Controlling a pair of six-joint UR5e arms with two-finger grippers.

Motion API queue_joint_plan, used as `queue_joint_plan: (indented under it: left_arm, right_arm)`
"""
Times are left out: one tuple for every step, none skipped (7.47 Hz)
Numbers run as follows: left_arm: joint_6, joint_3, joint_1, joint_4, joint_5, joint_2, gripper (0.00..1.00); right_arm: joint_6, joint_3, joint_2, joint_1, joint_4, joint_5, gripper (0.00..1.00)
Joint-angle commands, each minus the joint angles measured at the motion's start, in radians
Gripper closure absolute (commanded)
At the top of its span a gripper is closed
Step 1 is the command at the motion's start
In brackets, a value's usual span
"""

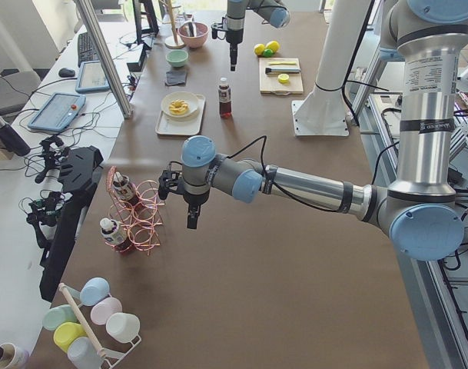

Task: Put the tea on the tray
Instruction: 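Reach the right gripper over to the tea bottle beside the tray, then close the right gripper on the tea bottle cap and lift it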

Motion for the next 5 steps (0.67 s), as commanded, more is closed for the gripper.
queue_joint_plan:
  left_arm:
    - [0.0,0.034,0.004,0.006,0.0,-0.013,0.02]
    - [0.0,0.036,0.004,0.006,0.0,-0.014,0.02]
    - [0.0,0.039,0.007,0.006,0.0,-0.019,0.02]
    - [0.0,0.05,0.007,0.006,0.0,-0.026,0.02]
    - [0.0,0.06,0.007,0.006,0.0,-0.036,0.02]
  right_arm:
    - [0.001,-0.095,0.054,-0.028,0.02,-0.026,0.0]
    - [0.001,-0.13,0.054,-0.027,0.064,-0.039,0.0]
    - [-0.001,-0.161,0.054,-0.021,0.094,-0.049,0.0]
    - [-0.001,-0.181,0.056,-0.016,0.117,-0.05,0.0]
    - [-0.001,-0.199,0.056,-0.016,0.14,-0.05,0.01]
